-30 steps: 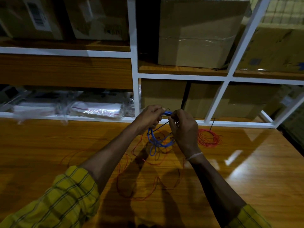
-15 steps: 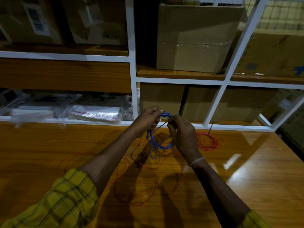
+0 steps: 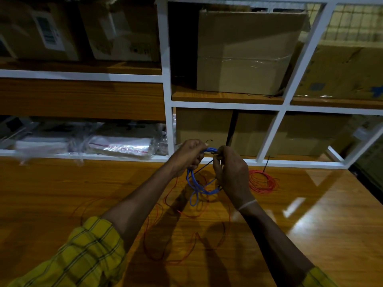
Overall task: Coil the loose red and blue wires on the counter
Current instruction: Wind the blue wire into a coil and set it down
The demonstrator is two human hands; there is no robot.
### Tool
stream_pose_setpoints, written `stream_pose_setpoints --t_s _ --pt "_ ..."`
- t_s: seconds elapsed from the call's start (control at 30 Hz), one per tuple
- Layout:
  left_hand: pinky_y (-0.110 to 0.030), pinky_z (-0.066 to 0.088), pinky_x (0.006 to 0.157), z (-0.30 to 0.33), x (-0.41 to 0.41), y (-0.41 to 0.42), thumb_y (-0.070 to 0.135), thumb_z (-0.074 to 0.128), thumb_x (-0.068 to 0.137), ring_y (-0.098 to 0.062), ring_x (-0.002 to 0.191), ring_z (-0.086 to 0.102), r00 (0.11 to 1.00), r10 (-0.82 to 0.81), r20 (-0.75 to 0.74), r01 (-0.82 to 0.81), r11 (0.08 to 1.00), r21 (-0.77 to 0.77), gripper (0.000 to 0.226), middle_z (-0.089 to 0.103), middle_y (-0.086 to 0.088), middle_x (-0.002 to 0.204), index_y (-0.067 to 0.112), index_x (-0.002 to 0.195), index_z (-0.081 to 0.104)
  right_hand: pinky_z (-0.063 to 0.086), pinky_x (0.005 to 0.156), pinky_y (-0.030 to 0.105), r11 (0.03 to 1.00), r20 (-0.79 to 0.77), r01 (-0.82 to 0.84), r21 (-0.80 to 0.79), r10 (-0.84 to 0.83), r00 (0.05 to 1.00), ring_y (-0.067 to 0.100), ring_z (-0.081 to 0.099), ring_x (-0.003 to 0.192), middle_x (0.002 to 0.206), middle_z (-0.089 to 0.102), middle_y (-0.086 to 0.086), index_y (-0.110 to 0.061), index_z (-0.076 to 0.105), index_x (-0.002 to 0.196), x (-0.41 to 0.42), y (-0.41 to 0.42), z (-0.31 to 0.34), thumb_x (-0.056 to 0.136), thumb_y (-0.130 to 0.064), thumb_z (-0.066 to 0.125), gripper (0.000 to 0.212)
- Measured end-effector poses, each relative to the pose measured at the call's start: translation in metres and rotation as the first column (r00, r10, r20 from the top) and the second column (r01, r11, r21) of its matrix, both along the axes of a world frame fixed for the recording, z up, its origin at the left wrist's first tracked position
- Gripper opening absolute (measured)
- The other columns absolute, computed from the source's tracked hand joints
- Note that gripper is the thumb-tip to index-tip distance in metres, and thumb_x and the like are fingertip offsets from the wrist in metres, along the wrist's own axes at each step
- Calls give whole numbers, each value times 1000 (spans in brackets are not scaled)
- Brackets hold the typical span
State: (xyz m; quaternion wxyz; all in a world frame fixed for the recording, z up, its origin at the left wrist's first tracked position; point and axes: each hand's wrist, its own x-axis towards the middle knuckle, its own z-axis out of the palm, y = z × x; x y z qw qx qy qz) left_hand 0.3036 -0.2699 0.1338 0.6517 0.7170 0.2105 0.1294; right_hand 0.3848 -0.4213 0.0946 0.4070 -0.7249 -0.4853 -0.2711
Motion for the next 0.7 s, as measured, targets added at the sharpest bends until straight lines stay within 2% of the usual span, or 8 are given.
stream_pose_setpoints --t_s 0.07,0.13,0.27,0.33,0.43,0.57,0.63,0.7 --pt "-25 20 46 0 1 3 28 49 108 -8 44 27 1000 6 8 -6 1000 4 20 41 5 59 14 94 52 51 59 32 1000 -46 -21 19 21 999 20 62 74 88 65 6 -10 58 103 0 -2 4 89 -4 75 22" --pt "-26 20 47 -1 1 5 28 48 109 -8 45 27 1000 -5 25 4 1000 20 20 40 6 60 13 96 53 51 63 29 997 -161 -45 56 53 986 16 65 79 92 65 4 -13 56 105 0 -4 10 90 -7 74 25" --pt "-26 20 48 -1 1 7 28 47 109 -8 48 27 998 -30 52 27 998 54 22 39 6 61 12 100 60 50 67 21 970 -399 -100 222 184 898 10 65 79 89 67 2 -10 53 108 1 -7 27 90 -8 75 28" --pt "-26 20 48 -1 2 6 28 47 109 -8 48 27 997 -35 62 31 997 72 23 39 7 60 13 97 60 55 69 25 941 -526 -94 324 262 809 18 68 81 89 68 6 -7 52 110 3 -7 34 89 -6 77 32" --pt "-27 19 48 0 4 4 28 49 109 -9 49 26 994 -61 96 53 995 81 24 38 7 60 14 93 59 59 80 32 896 -701 -50 442 380 604 27 69 89 94 69 18 -6 53 115 8 -3 38 88 -5 78 37" --pt "-27 20 49 1 10 -1 29 49 109 -8 50 27 993 -59 101 52 996 77 23 39 7 61 15 94 60 56 75 23 846 -768 -8 533 488 413 14 69 84 91 68 8 -5 49 117 13 2 43 90 0 75 38" --pt "-26 20 49 2 13 -2 29 49 109 -8 49 27 995 -43 86 38 998 54 23 40 8 61 14 98 61 56 74 24 845 -772 2 536 488 407 13 70 83 93 68 7 -3 49 120 13 2 43 90 -1 75 40" --pt "-24 20 48 3 14 -3 29 49 109 -7 48 27 996 -26 81 24 1000 17 25 40 9 60 17 92 62 58 78 27 859 -751 -11 511 453 481 17 71 87 94 69 10 -4 51 119 11 0 42 89 -3 77 40"
